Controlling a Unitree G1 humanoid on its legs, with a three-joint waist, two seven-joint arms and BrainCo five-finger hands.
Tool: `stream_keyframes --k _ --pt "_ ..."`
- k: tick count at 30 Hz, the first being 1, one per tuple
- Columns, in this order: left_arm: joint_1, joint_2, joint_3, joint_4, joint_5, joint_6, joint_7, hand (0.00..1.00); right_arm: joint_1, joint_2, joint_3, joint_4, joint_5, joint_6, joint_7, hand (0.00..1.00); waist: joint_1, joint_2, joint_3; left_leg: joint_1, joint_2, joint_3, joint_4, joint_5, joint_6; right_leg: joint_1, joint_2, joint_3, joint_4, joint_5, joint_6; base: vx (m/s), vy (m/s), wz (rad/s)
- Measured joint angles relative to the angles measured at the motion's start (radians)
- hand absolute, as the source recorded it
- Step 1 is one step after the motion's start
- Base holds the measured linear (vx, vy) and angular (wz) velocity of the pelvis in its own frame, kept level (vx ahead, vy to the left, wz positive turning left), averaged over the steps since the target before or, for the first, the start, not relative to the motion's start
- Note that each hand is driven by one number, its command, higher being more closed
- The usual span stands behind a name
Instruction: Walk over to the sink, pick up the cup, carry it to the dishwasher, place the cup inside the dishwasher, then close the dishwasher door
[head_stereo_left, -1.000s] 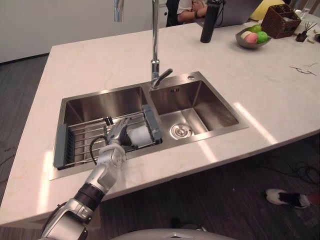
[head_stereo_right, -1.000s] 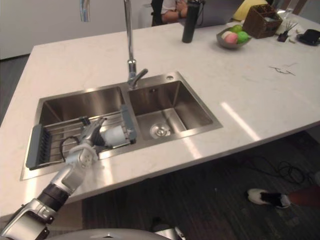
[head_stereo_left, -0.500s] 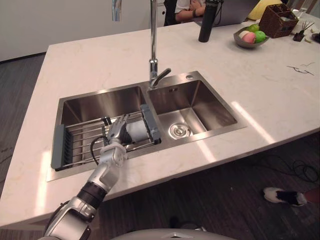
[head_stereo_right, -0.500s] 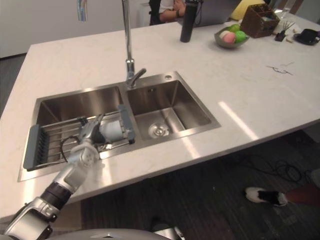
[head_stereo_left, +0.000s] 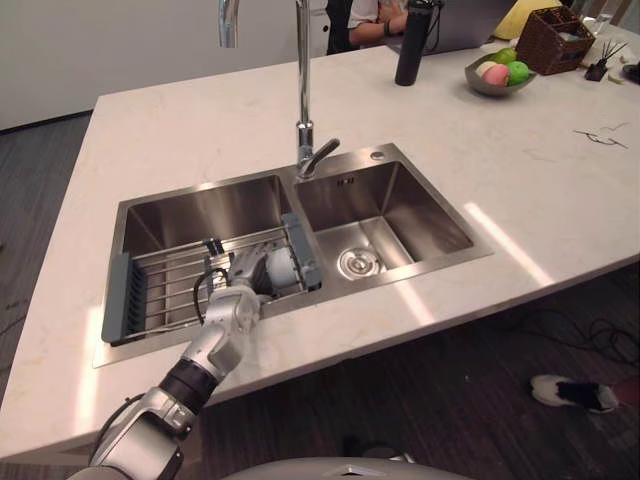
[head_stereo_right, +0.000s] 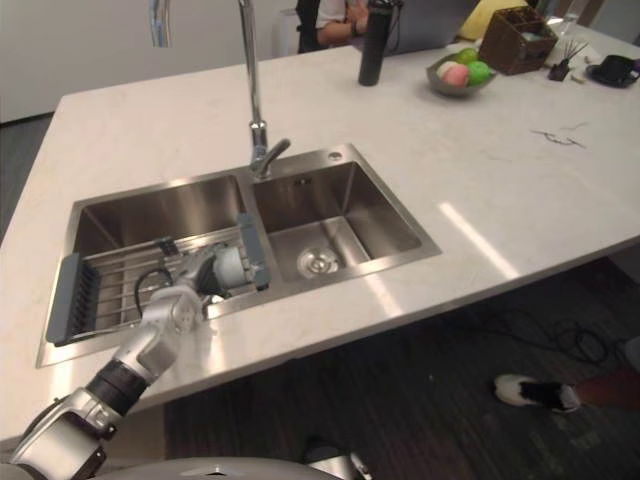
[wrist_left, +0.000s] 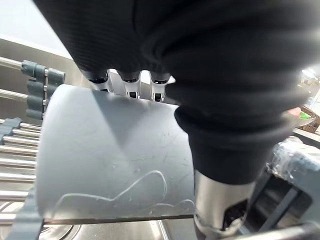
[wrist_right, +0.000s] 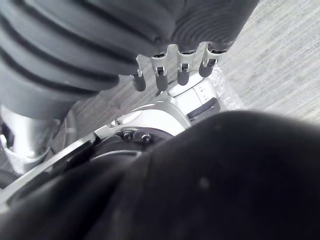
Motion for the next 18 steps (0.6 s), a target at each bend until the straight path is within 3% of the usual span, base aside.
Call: stream_keyframes --k 18 --pt "-0.03 0.037 0.031 0.063 -0.03 0.036 -0.031 0.0 0.003 -0.015 -0.023 0.002 -0.007 0.0 0.001 0.0 -0.026 0.032 0.022 0.005 0.003 0.005 0.0 -0.009 -0.014 -0.021 0.001 0.007 0.048 -0.03 -0.001 0.0 -0.002 -0.01"
